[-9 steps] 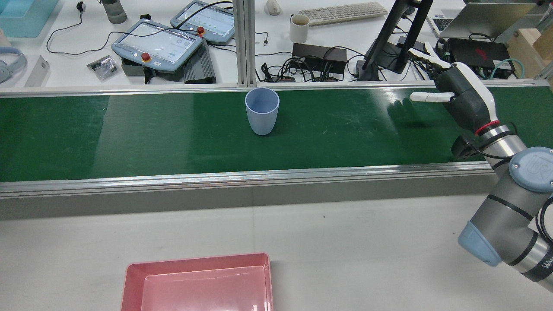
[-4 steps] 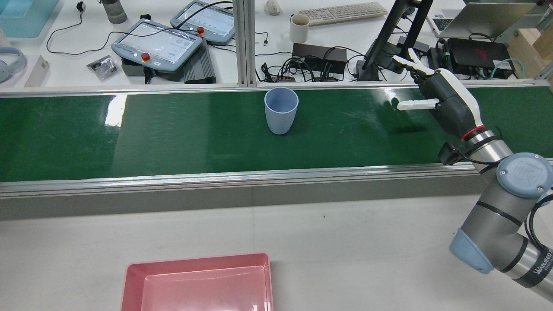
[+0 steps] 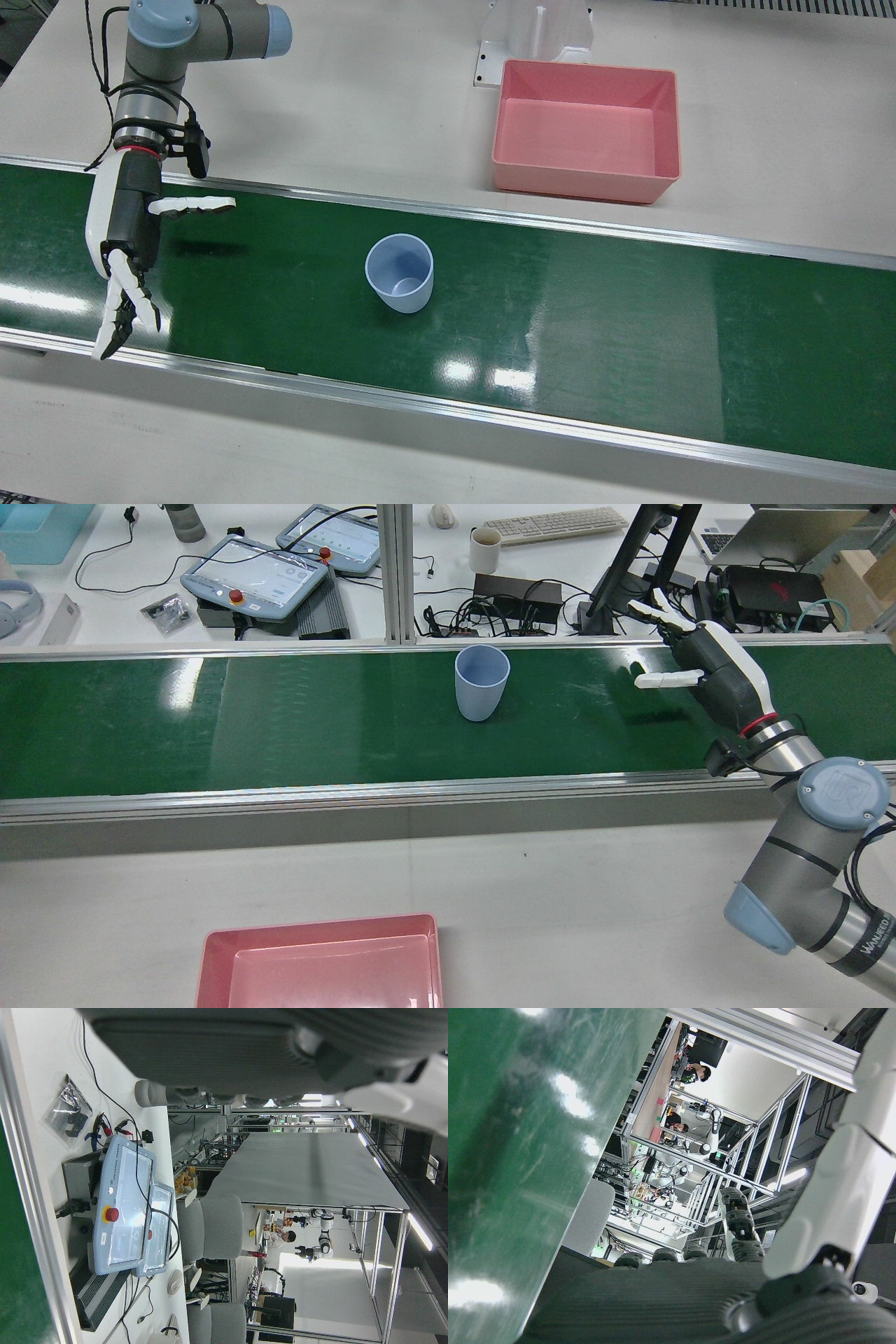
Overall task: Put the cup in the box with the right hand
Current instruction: 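Move the open right hand along the belt toward the approaching blue cup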
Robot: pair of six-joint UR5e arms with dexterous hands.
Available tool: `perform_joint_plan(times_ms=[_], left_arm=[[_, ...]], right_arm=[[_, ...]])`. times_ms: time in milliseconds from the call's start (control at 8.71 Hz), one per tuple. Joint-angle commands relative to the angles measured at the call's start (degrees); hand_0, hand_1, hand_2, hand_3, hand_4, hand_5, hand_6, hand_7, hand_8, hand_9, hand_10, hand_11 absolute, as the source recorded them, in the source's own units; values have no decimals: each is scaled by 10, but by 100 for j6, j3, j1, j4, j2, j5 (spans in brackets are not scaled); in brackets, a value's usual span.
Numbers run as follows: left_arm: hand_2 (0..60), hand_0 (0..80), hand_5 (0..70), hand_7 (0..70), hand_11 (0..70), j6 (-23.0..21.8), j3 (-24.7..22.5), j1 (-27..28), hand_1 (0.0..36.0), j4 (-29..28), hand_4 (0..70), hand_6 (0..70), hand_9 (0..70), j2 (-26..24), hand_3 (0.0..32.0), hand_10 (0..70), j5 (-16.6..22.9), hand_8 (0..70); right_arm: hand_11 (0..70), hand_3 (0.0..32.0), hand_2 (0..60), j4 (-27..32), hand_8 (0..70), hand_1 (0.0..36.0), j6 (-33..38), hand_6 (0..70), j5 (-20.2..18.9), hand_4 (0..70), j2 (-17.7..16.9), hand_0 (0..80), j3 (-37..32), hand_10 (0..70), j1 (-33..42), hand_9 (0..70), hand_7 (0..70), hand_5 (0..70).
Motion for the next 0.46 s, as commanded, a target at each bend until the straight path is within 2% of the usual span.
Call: perform_joint_plan(times_ms=[0, 344], left_arm=[[0, 0, 0, 0, 0, 0, 0, -2, 0, 0, 0, 0, 0, 0, 0, 0, 0, 0], [0, 0, 0, 0, 0, 0, 0, -2, 0, 0, 0, 0, 0, 0, 0, 0, 0, 0]], right_arm=[[0, 0, 61, 7, 0, 116, 0, 0, 27, 8, 32, 460, -12, 0, -107, 0, 0, 23], [0, 0, 70, 7, 0, 118, 0, 0, 158, 12, 32, 460, 6, 0, -273, 0, 0, 23]])
